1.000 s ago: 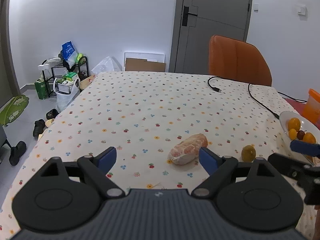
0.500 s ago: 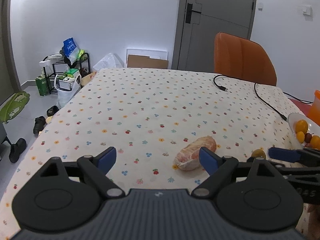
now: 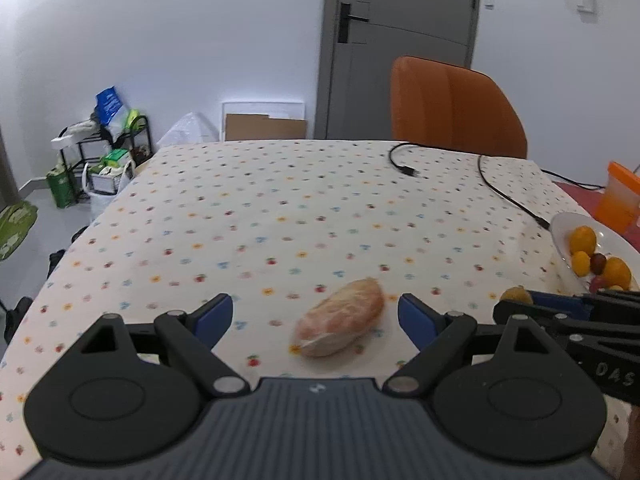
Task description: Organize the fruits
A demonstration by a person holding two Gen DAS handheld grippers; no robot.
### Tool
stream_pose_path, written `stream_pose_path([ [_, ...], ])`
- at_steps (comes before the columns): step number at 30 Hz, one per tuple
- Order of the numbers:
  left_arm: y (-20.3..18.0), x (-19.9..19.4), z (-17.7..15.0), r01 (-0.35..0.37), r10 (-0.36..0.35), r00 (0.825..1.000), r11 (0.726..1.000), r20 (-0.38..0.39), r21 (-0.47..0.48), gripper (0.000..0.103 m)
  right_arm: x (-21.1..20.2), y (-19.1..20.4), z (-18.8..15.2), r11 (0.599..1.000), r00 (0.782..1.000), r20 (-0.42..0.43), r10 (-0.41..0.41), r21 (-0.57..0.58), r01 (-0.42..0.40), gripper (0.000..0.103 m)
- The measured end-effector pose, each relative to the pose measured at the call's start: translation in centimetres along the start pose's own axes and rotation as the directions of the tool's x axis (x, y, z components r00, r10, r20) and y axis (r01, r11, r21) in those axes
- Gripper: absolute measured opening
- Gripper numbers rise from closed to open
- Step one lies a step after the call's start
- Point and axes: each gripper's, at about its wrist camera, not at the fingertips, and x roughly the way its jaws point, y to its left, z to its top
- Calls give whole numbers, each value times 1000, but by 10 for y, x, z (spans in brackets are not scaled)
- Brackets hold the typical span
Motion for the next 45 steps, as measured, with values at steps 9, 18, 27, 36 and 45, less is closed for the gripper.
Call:
stream_pose_path([
  [9, -19, 17, -1, 2, -1, 1000, 1000, -27, 17, 85, -28, -16, -4, 999, 998, 45, -46, 30, 45, 22],
  [18, -17, 20, -4, -32, 30, 998, 998, -53, -47, 52, -70, -40, -10, 987, 982, 121, -142, 88, 132, 22],
  [27, -28, 6, -2, 26, -28, 999, 997, -27, -67, 52, -94, -60, -21, 966, 966, 134, -223, 160, 200, 22],
  [36, -45, -6, 3, 50, -50, 999, 998, 11, -37, 52, -107, -68, -27, 959, 957, 147, -250, 176, 223, 22],
  [45, -69, -16, 7, 75, -76, 996, 997, 50, 27, 52, -121, -79, -32, 949, 950, 156, -272, 209, 237, 36],
])
